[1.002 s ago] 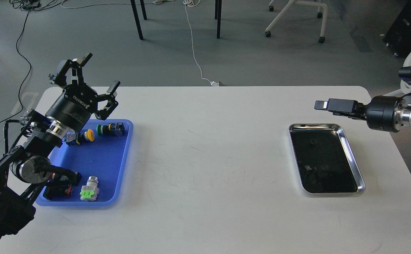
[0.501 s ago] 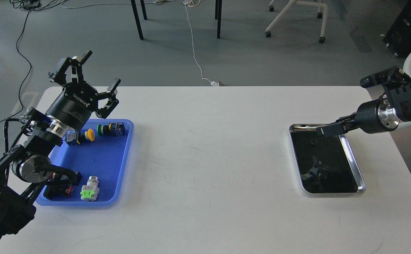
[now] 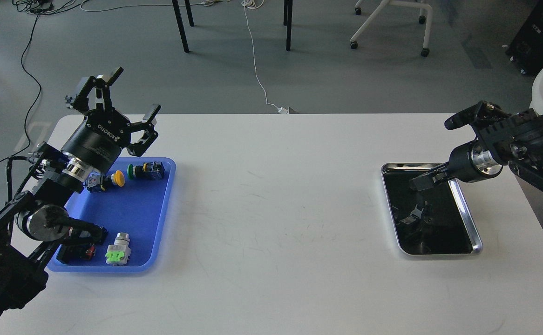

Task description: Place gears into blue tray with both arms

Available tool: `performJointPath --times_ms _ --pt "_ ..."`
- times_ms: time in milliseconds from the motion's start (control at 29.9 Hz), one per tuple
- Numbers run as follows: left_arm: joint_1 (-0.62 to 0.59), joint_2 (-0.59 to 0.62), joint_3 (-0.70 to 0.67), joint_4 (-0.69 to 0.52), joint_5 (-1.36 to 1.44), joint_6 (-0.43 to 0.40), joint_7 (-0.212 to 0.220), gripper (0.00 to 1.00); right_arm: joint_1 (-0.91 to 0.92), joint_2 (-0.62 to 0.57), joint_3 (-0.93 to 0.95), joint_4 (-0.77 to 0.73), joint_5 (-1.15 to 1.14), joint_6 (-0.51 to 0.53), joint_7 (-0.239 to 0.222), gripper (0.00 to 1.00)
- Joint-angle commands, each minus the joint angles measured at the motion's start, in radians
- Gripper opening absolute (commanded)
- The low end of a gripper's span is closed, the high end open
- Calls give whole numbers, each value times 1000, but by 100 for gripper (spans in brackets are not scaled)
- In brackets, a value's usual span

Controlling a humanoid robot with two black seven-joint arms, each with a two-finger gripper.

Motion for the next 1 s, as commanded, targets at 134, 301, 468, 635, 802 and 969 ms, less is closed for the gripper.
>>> performJointPath --times_ms 134,301,468,635,802,969 --pt "0 10 -3 -3 0 0 0 99 -11 72 -27 -70 1 0 0 70" --pt "1 15 -3 -7 0 0 0 99 -15 84 -52 -79 2 0 0 70" --pt "3 16 -3 -9 0 0 0 99 -21 84 -55 -95 2 0 0 65" --pt "3 16 -1 -23 0 0 0 99 -31 95 -55 -121 2 0 0 61" --pt "5 16 -3 -24 0 0 0 99 -46 113 -53 -133 6 0 0 55" --pt "5 16 -3 -30 0 0 0 99 -49 116 -53 -137 7 0 0 55"
